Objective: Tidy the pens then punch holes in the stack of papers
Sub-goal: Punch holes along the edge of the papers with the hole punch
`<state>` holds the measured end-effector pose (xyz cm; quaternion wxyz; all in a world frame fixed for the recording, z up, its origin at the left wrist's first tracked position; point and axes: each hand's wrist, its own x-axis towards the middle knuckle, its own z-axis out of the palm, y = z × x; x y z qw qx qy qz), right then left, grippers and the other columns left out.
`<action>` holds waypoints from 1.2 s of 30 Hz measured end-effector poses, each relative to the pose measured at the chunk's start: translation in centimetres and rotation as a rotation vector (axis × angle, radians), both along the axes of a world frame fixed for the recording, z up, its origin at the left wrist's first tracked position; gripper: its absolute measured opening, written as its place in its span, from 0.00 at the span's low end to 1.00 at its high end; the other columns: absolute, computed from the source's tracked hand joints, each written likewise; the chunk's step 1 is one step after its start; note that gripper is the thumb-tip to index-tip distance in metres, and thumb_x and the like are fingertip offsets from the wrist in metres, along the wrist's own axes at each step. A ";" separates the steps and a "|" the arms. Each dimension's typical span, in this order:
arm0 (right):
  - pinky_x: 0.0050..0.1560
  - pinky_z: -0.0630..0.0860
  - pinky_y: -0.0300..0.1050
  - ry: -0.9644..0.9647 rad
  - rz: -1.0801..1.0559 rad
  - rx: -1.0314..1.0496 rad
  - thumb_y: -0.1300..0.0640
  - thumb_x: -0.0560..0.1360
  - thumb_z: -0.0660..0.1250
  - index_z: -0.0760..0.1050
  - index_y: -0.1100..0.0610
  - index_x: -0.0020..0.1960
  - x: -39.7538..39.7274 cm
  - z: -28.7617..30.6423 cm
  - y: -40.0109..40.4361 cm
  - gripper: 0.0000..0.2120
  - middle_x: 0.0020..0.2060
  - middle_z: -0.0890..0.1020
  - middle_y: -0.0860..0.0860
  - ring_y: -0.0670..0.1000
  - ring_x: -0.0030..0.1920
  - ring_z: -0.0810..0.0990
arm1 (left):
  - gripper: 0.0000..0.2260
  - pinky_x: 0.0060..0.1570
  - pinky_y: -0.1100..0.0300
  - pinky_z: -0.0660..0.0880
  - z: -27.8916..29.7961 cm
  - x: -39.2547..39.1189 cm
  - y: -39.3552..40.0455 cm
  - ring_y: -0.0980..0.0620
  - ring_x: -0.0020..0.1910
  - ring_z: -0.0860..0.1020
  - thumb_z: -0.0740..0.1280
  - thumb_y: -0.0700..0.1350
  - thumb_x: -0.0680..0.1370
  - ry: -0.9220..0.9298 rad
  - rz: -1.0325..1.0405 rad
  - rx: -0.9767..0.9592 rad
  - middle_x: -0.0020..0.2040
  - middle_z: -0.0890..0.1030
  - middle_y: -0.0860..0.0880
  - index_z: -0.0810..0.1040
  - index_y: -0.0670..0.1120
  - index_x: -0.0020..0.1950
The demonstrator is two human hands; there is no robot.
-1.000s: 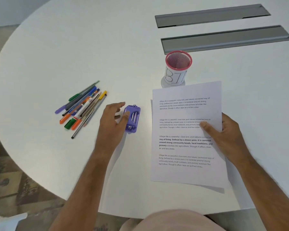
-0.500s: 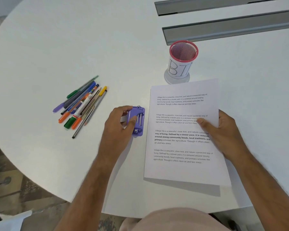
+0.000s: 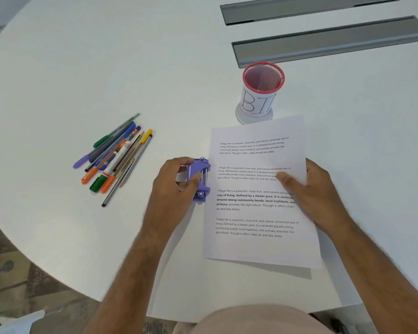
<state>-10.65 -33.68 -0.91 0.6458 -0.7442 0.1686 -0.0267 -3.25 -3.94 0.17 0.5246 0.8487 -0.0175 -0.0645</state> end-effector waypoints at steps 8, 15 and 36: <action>0.52 0.82 0.34 -0.023 -0.007 -0.028 0.58 0.81 0.72 0.81 0.50 0.63 0.8 -0.4 0.8 0.12 0.56 0.88 0.41 0.43 0.55 0.87 | 0.13 0.42 0.73 0.79 0.3 0.0 0.0 0.45 0.56 0.84 0.72 0.39 0.82 0.005 -0.027 0.011 0.61 0.80 0.51 0.78 0.48 0.66; 0.56 0.83 0.41 -0.045 -0.029 -0.066 0.57 0.81 0.73 0.81 0.50 0.64 1.4 -0.6 1.3 0.12 0.57 0.88 0.41 0.43 0.56 0.87 | 0.13 0.41 0.74 0.78 0.4 -0.1 0.0 0.45 0.56 0.84 0.72 0.40 0.82 0.010 -0.042 0.015 0.60 0.80 0.52 0.78 0.46 0.66; 0.57 0.83 0.51 0.004 -0.043 -0.123 0.55 0.80 0.73 0.81 0.49 0.62 1.8 -0.6 1.0 0.12 0.55 0.88 0.40 0.43 0.54 0.88 | 0.09 0.44 0.68 0.77 0.0 1.9 -0.4 0.54 0.55 0.81 0.71 0.51 0.82 -0.051 -0.063 0.071 0.58 0.79 0.61 0.78 0.56 0.61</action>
